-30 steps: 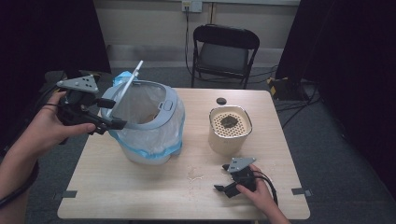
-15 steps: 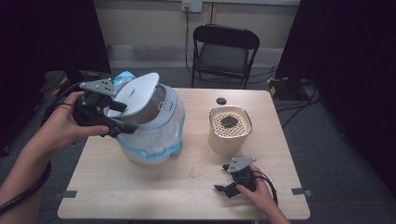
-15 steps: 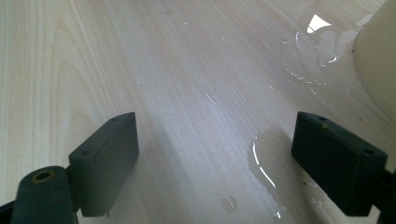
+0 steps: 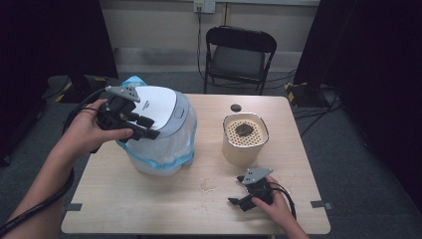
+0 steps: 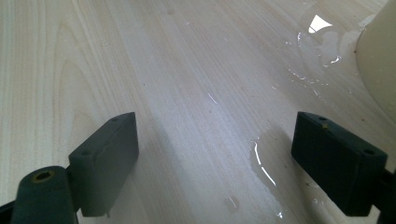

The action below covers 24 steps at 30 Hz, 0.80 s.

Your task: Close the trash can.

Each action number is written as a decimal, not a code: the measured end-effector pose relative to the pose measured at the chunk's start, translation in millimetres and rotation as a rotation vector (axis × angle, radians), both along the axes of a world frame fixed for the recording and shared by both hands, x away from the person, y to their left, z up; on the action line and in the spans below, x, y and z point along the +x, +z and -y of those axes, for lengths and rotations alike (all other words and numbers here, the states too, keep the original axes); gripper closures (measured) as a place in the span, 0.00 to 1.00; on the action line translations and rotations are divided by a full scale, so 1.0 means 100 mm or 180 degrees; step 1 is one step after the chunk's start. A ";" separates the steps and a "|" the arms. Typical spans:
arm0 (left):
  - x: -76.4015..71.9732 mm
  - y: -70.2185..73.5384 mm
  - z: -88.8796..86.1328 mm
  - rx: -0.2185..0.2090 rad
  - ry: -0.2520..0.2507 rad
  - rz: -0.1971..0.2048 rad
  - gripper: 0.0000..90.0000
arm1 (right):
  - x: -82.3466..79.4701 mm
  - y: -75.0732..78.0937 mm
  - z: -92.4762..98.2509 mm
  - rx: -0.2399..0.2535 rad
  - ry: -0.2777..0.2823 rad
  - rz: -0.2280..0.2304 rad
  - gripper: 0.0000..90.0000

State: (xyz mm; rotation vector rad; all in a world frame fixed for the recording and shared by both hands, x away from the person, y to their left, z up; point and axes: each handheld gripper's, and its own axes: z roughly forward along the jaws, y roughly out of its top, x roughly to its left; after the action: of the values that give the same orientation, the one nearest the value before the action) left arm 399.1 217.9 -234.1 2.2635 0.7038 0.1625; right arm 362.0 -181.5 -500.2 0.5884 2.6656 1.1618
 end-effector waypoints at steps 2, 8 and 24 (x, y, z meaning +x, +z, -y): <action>0.03 0.00 0.01 0.0005 0.0072 0.0011 0.68 | 0.00 0.00 0.00 -0.0001 -0.0001 -0.0005 0.16; 0.10 -0.02 0.05 0.0021 0.0293 0.0177 0.77 | 0.00 0.00 0.00 -0.0001 -0.0003 -0.0004 0.16; 0.09 -0.08 0.15 0.0119 0.0460 0.0345 0.90 | 0.00 0.00 0.00 -0.0002 0.0020 0.0009 0.16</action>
State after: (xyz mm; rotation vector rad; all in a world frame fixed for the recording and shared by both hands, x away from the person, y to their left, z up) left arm 408.3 202.8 -242.1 2.2203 0.8122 0.3679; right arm 361.7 -181.4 -500.3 0.5780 2.6674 1.1624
